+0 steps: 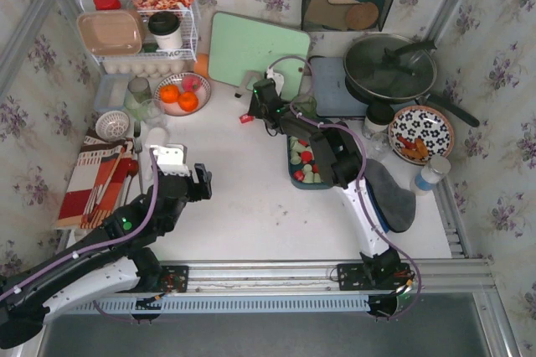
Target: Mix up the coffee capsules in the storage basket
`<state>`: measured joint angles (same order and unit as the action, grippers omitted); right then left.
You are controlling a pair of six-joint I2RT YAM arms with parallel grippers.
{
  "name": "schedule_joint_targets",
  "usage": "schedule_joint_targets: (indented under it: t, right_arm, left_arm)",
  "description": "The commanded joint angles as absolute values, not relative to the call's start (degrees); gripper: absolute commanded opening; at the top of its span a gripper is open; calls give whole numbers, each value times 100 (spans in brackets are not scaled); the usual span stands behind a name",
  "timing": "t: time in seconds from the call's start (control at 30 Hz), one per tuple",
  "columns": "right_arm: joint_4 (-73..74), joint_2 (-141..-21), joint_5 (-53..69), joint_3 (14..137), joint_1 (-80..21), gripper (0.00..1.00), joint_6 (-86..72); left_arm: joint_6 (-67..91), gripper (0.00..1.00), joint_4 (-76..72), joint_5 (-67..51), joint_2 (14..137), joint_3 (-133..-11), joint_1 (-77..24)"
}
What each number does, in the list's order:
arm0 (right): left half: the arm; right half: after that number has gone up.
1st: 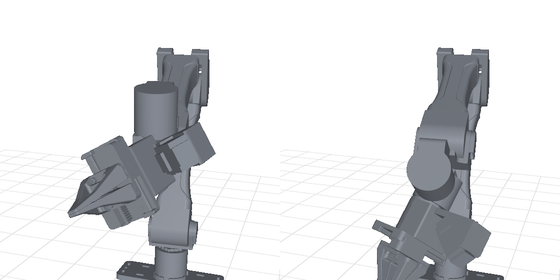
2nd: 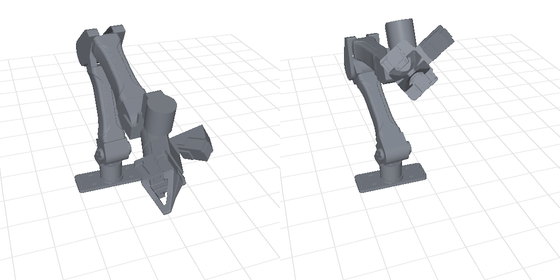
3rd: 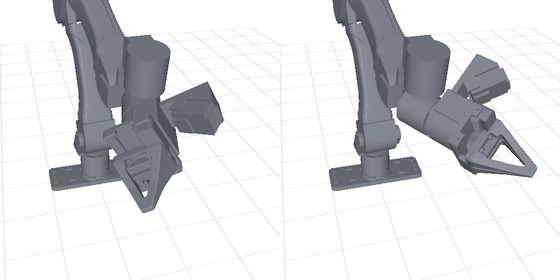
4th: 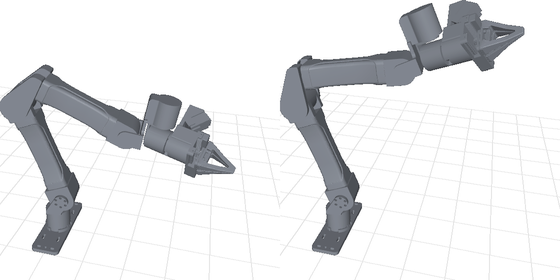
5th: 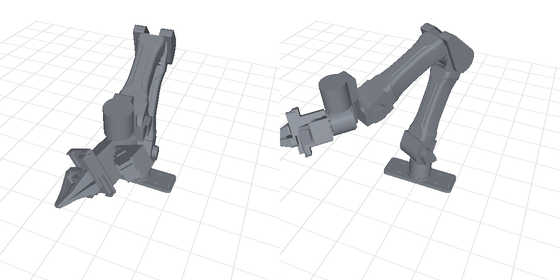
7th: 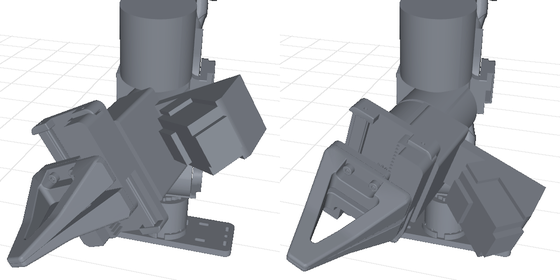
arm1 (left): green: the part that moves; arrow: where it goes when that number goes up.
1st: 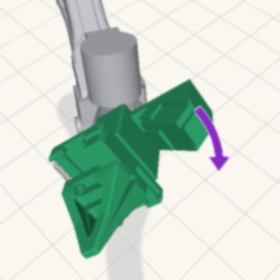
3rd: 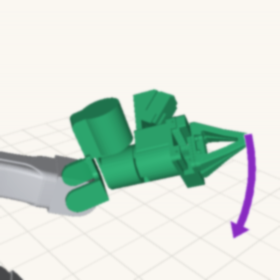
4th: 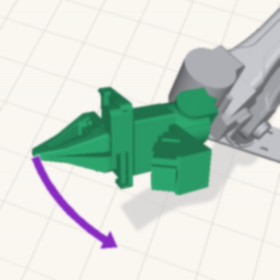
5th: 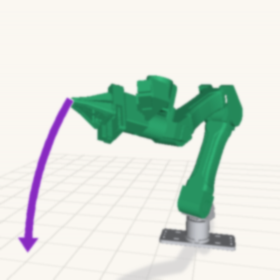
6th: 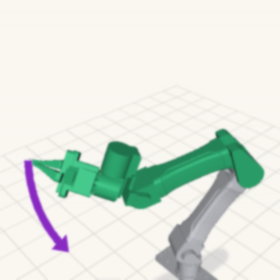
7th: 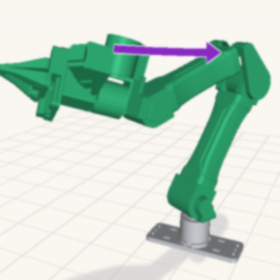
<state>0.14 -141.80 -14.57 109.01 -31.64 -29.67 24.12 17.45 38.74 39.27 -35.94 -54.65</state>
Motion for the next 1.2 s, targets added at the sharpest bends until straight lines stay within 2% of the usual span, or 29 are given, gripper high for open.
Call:
schedule_joint_targets:
  t: [0.0,0.23,0.4,0.67,1.0,1.17]
  right_arm:
    - [260,-14390,-1372,11273,-3162,54,-2873]
    - [231,-14372,-1205,11180,-3164,30,-2784]
    - [50,-14274,-745,10981,-3164,25,-2525]
    - [-18,-14071,88,10563,-3199,22,-1868]
    - [-1039,-12603,623,8294,-3496,22,-1546]
    - [-1288,-11552,376,7216,-3597,22,-1455]
  left_arm:
    - [2435,76,1603,3874,3910,-3621,-5465]
    - [2443,76,1610,3902,3815,-3587,-5451]
    - [2443,76,1603,3913,3805,-3569,-5450]
    - [2443,77,1576,3929,3869,-3570,-5443]
    - [2452,79,1547,3964,4176,-3618,-5432]
    - [2457,79,1572,3911,4390,-3716,-5432]
